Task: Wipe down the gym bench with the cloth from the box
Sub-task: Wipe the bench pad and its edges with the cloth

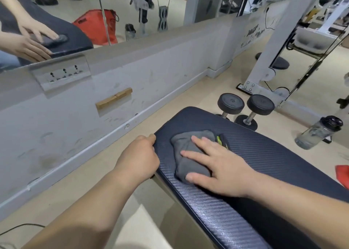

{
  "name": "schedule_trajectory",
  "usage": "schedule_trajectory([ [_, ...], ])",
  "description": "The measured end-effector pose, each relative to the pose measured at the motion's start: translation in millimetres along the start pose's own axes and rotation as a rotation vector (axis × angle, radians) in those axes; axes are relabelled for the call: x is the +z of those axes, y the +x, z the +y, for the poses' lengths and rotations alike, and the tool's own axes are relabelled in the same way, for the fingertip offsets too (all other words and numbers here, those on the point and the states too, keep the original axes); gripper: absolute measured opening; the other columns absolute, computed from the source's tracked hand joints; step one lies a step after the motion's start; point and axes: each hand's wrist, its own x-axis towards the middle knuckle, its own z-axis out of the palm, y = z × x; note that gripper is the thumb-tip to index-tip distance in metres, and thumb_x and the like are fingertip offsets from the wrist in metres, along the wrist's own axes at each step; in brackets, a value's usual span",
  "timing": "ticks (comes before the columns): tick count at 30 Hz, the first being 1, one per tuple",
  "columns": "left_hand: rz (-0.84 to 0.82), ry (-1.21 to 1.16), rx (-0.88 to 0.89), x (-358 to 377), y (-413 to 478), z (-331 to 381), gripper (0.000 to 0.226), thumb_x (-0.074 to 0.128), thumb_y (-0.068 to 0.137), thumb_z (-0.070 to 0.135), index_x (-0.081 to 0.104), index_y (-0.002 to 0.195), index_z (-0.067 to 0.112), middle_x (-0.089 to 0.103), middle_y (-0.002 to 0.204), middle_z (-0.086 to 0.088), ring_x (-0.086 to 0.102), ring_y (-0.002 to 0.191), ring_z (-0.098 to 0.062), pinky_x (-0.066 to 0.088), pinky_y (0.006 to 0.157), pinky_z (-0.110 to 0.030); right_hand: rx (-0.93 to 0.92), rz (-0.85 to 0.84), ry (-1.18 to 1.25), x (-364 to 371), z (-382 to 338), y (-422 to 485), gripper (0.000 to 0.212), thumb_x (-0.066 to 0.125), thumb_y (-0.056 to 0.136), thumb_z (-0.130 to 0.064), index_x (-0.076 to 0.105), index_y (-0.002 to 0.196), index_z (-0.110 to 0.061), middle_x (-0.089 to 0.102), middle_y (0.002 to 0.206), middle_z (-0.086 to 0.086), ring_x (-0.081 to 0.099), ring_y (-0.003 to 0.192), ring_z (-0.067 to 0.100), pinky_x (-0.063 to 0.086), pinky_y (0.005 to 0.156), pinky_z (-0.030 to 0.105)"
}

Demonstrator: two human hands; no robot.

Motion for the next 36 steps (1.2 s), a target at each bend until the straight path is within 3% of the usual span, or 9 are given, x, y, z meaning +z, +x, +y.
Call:
schedule_trajectory([
  [3, 0.04, 0.03, 0.009, 1, -3, 2, 0.017, 0.041, 0.092, 0.012, 0.054, 0.091, 0.022, 0.052, 0.107, 0.003, 0.054, 0.101, -0.026, 0.052, 0.084, -0.042, 0.27, 0.064, 0.051, -15, 29, 48, 0.077, 0.029, 0.09, -0.084, 0.024, 0.159, -0.052, 0.004, 0.175, 0.001, 0.008, 0.161, 0.028, 0.007, 0.13, 0.042],
  [6, 0.099, 0.047, 0.036, -2, -2, 9, 0.016, 0.046, 0.093, 0.013, 0.058, 0.101, 0.02, 0.051, 0.113, 0.003, 0.051, 0.109, -0.023, 0.052, 0.084, -0.04, 0.444, 0.112, 0.004, -5, 22, 71, 0.075, 0.02, 0.093, -0.081, 0.02, 0.16, -0.048, 0.005, 0.175, 0.004, 0.01, 0.159, 0.035, 0.011, 0.128, 0.05],
  [11, 0.097, 0.084, 0.123, 6, 1, 21, 0.03, 0.049, 0.093, 0.013, 0.065, 0.118, 0.018, 0.058, 0.123, 0.002, 0.051, 0.118, -0.026, 0.053, 0.091, -0.045, 0.137, 0.193, -0.012, 26, -26, -19, 0.068, 0.024, 0.096, -0.077, 0.033, 0.157, -0.049, 0.021, 0.172, 0.004, 0.022, 0.157, 0.038, 0.021, 0.126, 0.053],
  [14, 0.072, 0.099, 0.158, 12, 4, 29, 0.029, 0.051, 0.094, 0.016, 0.068, 0.117, 0.021, 0.059, 0.127, 0.006, 0.05, 0.119, -0.025, 0.052, 0.093, -0.045, -0.011, 0.103, 0.009, 27, -5, -64, 0.067, 0.028, 0.093, -0.084, 0.031, 0.154, -0.057, 0.013, 0.174, -0.006, 0.012, 0.16, 0.022, 0.015, 0.129, 0.046],
  [18, 0.031, 0.122, 0.243, 24, -2, 49, 0.024, 0.051, 0.094, 0.021, 0.069, 0.11, 0.021, 0.058, 0.125, 0.007, 0.048, 0.117, -0.022, 0.051, 0.093, -0.043, 0.223, 0.074, 0.043, -2, 62, -30, 0.09, 0.016, 0.075, -0.098, 0.028, 0.155, -0.058, 0.009, 0.175, -0.001, 0.01, 0.161, 0.024, 0.011, 0.13, 0.04],
  [22, -0.014, 0.112, 0.299, 30, -7, 66, 0.025, 0.052, 0.095, 0.022, 0.07, 0.111, 0.02, 0.058, 0.128, 0.005, 0.047, 0.118, -0.023, 0.052, 0.094, -0.046, 0.52, 0.176, 0.027, 6, 69, 8, 0.077, 0.023, 0.09, -0.084, 0.028, 0.158, -0.049, 0.014, 0.174, 0.01, 0.015, 0.158, 0.036, 0.014, 0.128, 0.048],
  [28, -0.013, 0.077, 0.371, 36, -7, 82, 0.023, 0.051, 0.095, 0.021, 0.07, 0.109, 0.022, 0.06, 0.121, 0.007, 0.05, 0.111, -0.023, 0.052, 0.091, -0.046, 0.182, 0.185, 0.008, 35, 16, -83, 0.068, 0.022, 0.093, -0.082, 0.031, 0.156, -0.055, 0.016, 0.174, 0.001, 0.014, 0.16, 0.03, 0.016, 0.128, 0.048],
  [31, -0.016, 0.08, 0.398, 39, -9, 89, 0.024, 0.051, 0.096, 0.019, 0.07, 0.11, 0.021, 0.06, 0.121, 0.006, 0.049, 0.112, -0.022, 0.052, 0.091, -0.045, 0.081, 0.081, 0.004, 32, 38, -113, 0.069, 0.025, 0.091, -0.087, 0.028, 0.154, -0.06, 0.01, 0.174, -0.006, 0.008, 0.161, 0.02, 0.014, 0.13, 0.042],
  [36, -0.048, 0.099, 0.38, 38, -14, 92, 0.02, 0.052, 0.094, 0.025, 0.069, 0.105, 0.026, 0.06, 0.119, 0.011, 0.05, 0.112, -0.019, 0.054, 0.089, -0.044, 0.427, 0.136, 0.064, 6, 80, -40, 0.077, 0.027, 0.086, -0.087, 0.028, 0.156, -0.054, 0.013, 0.174, 0.009, 0.014, 0.159, 0.032, 0.011, 0.129, 0.045],
])
